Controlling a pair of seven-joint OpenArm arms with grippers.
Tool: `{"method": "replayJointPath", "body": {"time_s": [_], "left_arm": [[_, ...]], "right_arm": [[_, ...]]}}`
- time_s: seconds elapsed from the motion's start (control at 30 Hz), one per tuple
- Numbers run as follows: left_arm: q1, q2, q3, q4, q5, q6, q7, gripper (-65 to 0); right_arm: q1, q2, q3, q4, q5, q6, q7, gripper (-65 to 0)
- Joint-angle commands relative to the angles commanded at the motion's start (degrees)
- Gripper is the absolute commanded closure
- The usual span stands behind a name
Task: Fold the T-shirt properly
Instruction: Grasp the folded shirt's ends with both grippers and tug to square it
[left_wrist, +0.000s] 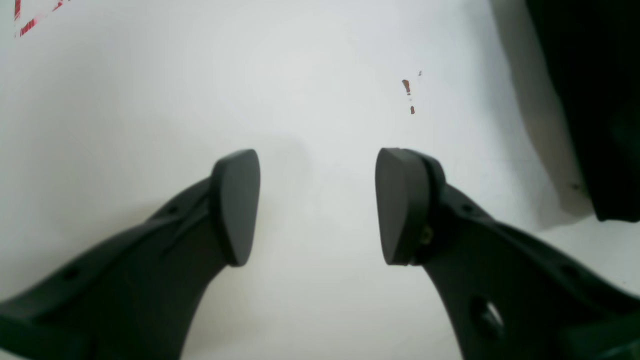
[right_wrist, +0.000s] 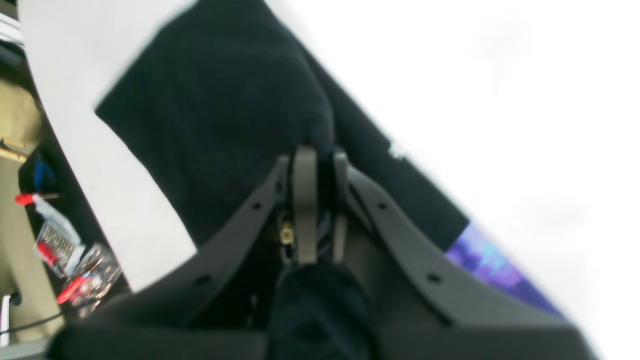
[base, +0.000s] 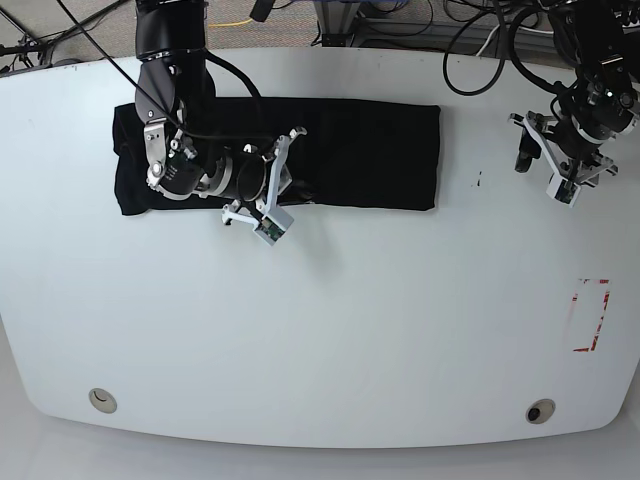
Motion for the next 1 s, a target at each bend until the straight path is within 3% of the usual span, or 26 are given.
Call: {"method": "replayJointPath", "body": {"time_s": [0.1, 0.33, 0.47, 0.6, 0.8, 0.93, 1.0], "left_arm": [[0.1, 0.0, -0.2, 0.0, 0.0, 0.0, 0.0, -34.4], [-0.2, 0.1, 1.8, 0.4, -0.1, 0.0, 0.0, -34.4], [-1.3, 0.2, 5.9, 0.4, -0.2, 0.0, 0.0, -34.4], [-3.3, 0.6, 9.7, 0.4, -0.2, 0.0, 0.0, -34.4], [-7.6, 7.0, 11.5, 0.3, -0.1, 0.0, 0.0, -34.4], [-9.0, 8.2, 17.0, -0.6, 1.3, 0.0, 0.0, -34.4], [-9.1, 9.1, 21.1, -1.4, 3.5, 1.2, -0.2, -34.2]], "right_arm": [[0.9, 1.2, -0.2, -1.8, 0.0, 0.00, 0.0, -1.1], [1.3, 4.5, 0.3, -5.2, 0.3, 0.00, 0.0, -26.0], [1.1, 7.1, 1.2, -4.9, 0.6, 0.00, 0.0, -35.0], [-1.1, 7.2, 7.9, -1.8, 1.4, 0.00, 0.0, -35.7], [-4.2, 7.6, 20.0, -0.3, 5.6, 0.00, 0.0, -35.8], [-6.1, 7.7, 28.7, -0.8, 9.2, 0.00, 0.0, -36.0], [-7.6, 7.7, 33.5, -1.8, 11.4, 0.00, -0.4, -36.1]]}}
